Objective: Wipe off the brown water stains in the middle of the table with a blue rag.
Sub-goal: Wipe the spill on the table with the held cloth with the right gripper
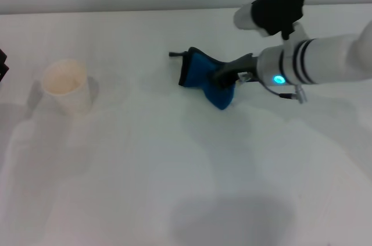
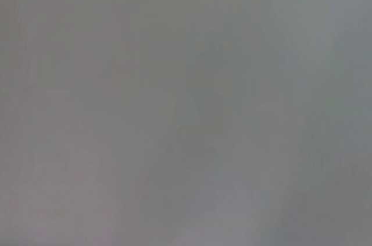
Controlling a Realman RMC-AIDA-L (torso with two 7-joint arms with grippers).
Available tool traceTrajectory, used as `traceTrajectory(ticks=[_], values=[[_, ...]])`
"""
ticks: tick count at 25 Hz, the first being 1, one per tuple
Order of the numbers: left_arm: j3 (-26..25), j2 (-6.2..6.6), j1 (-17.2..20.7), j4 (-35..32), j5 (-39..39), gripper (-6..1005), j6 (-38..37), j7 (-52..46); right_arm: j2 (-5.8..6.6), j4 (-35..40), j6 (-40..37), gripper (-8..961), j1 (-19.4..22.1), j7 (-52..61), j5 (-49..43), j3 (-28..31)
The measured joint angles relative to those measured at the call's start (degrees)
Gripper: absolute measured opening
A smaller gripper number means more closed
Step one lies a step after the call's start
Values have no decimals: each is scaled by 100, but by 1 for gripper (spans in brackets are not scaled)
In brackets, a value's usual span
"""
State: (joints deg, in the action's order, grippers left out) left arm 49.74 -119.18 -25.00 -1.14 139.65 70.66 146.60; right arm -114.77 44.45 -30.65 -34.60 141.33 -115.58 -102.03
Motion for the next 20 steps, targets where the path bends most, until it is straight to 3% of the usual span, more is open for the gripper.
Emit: traceTrajectory(ticks=[4,9,15,20], values=[[0,0,3,0,0,887,0,0,64,450,-967,140,171,-4,-418,631],[0,0,18,0,0,887,-1,0,196,806,-1902,147,178,-39,-626,834],[0,0,22,0,0,887,-2,0,215,852,-2422,157,40,-572,-644,954],[0,0,22,0,0,888,-1,-53,125,927,-3055,164,-15,-1657,-645,1436]])
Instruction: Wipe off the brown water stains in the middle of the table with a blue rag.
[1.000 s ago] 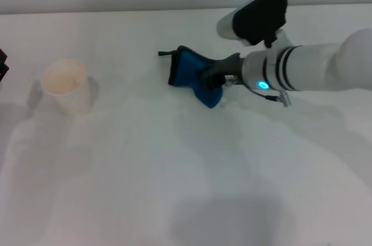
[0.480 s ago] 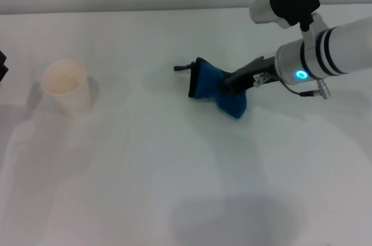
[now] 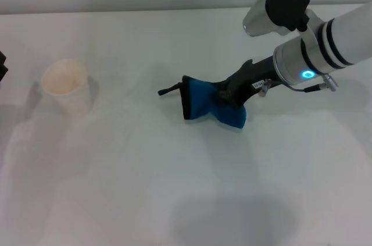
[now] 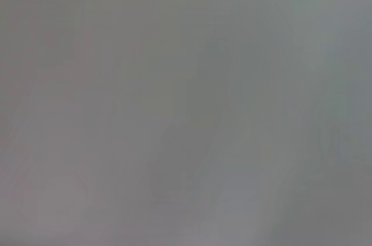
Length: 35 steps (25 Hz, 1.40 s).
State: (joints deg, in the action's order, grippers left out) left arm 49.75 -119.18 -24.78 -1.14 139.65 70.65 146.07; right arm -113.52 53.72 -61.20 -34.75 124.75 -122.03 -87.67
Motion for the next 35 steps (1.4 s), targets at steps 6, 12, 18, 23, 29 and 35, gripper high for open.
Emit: traceTrajectory(ticks=[6,12,18,23,29,35], values=[[0,-5,0,0,0,888,1,-50,5,28,-312,174,-33,-402,-55,350],[0,-8,0,0,0,888,9,-86,-115,10,-281,183,32,-405,-668,468],[0,-17,0,0,0,887,11,-87,-166,20,-258,192,92,-461,-809,448],[0,-18,-10,0,0,887,11,-88,-189,205,-258,200,253,-537,-711,436],[0,-25,-13,1,0,887,43,-88,-215,700,-221,384,568,-558,-364,557],[-3,-26,-8,-1,9,887,86,-88,-197,429,-41,614,1007,-920,1971,1640]])
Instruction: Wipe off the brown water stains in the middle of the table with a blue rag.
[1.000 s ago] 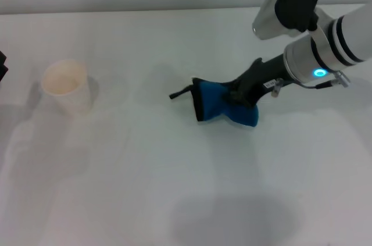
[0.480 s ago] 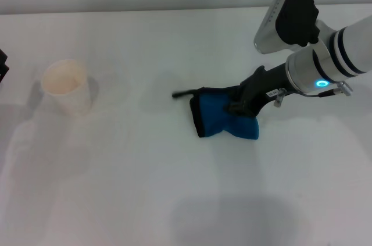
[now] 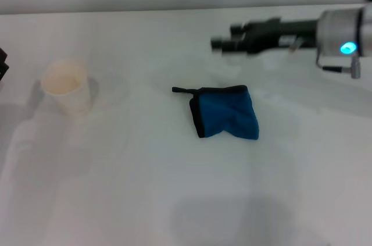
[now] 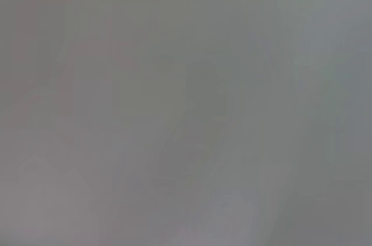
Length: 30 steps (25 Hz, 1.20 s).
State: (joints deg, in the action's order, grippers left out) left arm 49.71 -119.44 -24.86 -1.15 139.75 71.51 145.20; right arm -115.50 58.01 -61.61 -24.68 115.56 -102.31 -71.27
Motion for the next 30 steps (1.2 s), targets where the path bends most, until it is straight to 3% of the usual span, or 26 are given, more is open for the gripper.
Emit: traceTrajectory(ticks=[2,6,10,16,21,30], values=[[-4,0,0,0,32,887,5,0,27,-474,-292,673,101,-614,1308,459],[-7,0,-5,1,129,887,23,0,38,-2204,-1660,760,119,-2371,3664,1683],[-6,11,-27,1,133,888,35,0,13,-3690,-2464,847,180,-4284,4956,2552],[-6,21,-49,-68,141,888,36,0,-18,-4830,-2300,865,325,-7625,5664,2723],[-6,23,-64,-79,141,888,20,0,-71,-5453,-1347,855,122,-9566,6028,2739],[-6,17,-63,-78,182,888,-4,0,-66,-5619,-1120,856,-42,-9733,6099,2716]])
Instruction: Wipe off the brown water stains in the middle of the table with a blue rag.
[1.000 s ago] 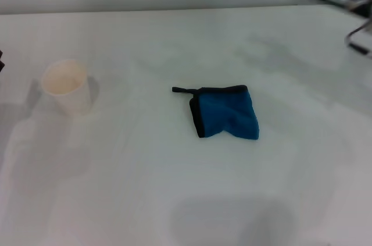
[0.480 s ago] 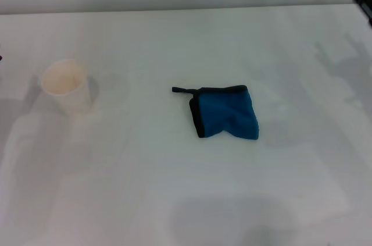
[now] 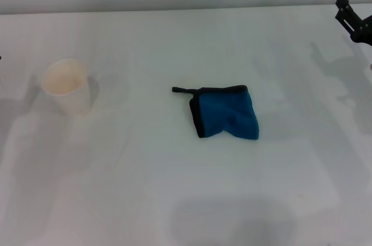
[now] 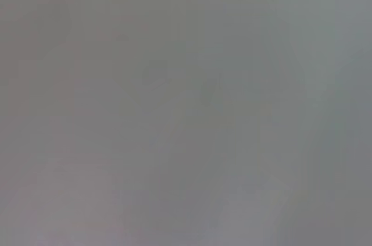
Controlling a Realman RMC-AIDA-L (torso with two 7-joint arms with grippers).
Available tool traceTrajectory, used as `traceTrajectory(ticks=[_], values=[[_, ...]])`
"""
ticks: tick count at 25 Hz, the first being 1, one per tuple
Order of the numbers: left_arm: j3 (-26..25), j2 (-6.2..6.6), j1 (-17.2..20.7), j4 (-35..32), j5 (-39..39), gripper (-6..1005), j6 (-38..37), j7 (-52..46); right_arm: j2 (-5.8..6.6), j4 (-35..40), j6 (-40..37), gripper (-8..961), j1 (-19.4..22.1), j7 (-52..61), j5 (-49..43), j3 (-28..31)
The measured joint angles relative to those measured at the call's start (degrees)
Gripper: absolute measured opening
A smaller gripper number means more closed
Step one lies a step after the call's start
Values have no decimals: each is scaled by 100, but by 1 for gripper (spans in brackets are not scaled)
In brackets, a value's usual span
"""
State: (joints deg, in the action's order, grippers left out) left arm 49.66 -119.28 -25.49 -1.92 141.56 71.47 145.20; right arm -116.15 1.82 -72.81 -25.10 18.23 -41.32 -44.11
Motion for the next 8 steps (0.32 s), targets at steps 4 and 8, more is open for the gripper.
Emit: traceTrajectory(ticks=[4,8], values=[[0,-8,0,19,30,888,-6,0,2,-5,6,856,-3,0,-43,-24],[0,-8,0,17,30,888,-12,0,5,-8,6,856,3,-2,-48,-34]])
